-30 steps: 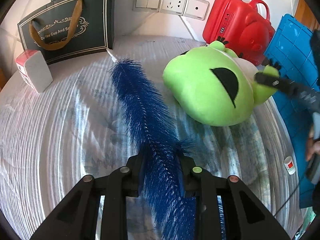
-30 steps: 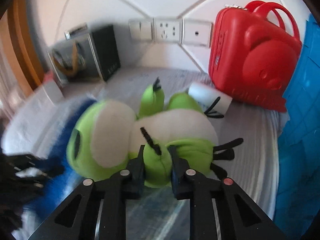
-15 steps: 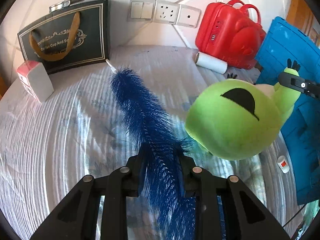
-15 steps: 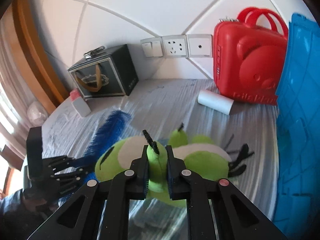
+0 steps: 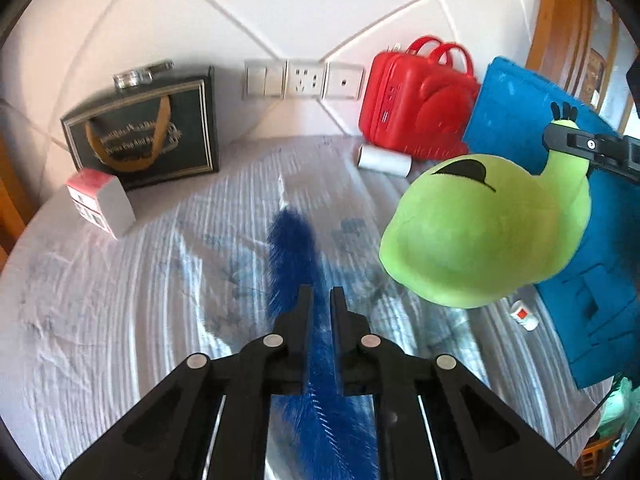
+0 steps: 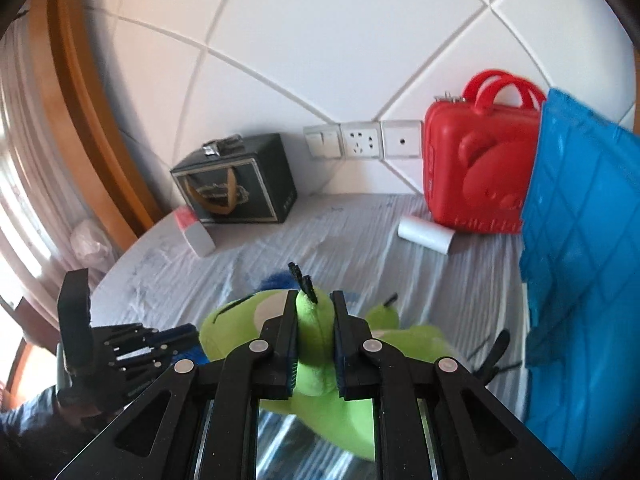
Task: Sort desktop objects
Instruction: 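Lift the blue brush with the left tool while the right tool lifts the green plush toy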
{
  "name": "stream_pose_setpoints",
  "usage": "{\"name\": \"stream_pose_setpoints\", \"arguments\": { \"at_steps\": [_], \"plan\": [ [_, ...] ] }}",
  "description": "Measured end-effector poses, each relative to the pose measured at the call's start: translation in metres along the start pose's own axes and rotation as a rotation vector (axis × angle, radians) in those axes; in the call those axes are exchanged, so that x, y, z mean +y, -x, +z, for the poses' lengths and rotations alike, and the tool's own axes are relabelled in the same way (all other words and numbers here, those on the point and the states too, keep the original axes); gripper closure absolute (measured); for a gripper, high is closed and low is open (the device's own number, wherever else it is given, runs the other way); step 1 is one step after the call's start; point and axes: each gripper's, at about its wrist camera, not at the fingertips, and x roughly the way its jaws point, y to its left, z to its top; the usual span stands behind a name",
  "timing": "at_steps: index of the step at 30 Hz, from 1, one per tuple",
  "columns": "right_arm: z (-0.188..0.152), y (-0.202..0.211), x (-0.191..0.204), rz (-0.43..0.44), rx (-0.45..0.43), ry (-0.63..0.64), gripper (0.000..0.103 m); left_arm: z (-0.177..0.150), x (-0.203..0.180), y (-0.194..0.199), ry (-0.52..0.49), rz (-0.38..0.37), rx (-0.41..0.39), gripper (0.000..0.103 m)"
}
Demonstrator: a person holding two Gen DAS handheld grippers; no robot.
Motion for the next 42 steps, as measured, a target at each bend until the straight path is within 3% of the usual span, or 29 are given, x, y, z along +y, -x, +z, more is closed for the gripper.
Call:
{"name": "stream_pose_setpoints", "arguments": {
  "at_steps": [6,8,10,12,14,19,24,27,29,30,32,37,42],
  "plan": [
    [0.008,0.043,0.023,0.015,-0.045,0.025,0.089,-0.008,-0.005,0.039,-0.02,-0.01,-0.032,0.095],
    [0.01,0.056,0.029,0.019,-0.062,0.026,0.089,-0.013,-0.01,0.044,-0.036,-0.009,-0.01,0.095],
    [0.012,0.069,0.035,0.022,-0.076,0.022,0.089,-0.023,-0.007,0.039,-0.03,0.033,0.005,0.095],
    [0.012,0.077,0.04,0.015,-0.085,0.024,0.089,-0.032,0.001,0.025,-0.011,0.048,0.029,0.086],
    [0.011,0.084,0.045,0.008,-0.089,0.028,0.089,-0.04,0.013,0.007,0.007,0.088,0.042,0.046],
    [0.003,0.095,0.046,0.005,-0.095,0.008,0.089,-0.046,0.036,-0.031,0.046,0.106,0.092,0.036],
    [0.004,0.09,0.039,-0.007,-0.091,0.009,0.089,-0.042,0.038,-0.076,-0.026,0.155,0.16,0.035],
    [0.008,0.085,0.034,-0.002,-0.09,0.003,0.089,-0.046,0.049,-0.1,0.011,0.145,0.199,0.036],
    [0.01,0.081,0.033,-0.003,-0.091,0.017,0.089,-0.052,0.057,-0.114,0.035,0.144,0.225,0.056],
    [0.012,0.079,0.034,-0.004,-0.092,0.024,0.089,-0.054,0.057,-0.115,0.027,0.154,0.212,0.058],
    [0.012,0.072,0.033,0.001,-0.088,0.028,0.089,-0.057,0.053,-0.114,-0.003,0.145,0.209,0.084],
    [0.007,0.05,0.028,0.004,-0.045,0.014,0.089,-0.055,0.047,-0.089,-0.014,0.119,0.163,0.088],
    [0.001,0.042,0.032,0.014,-0.016,0.015,0.089,-0.043,0.033,-0.037,-0.045,0.087,0.059,0.09]
  ]
}}
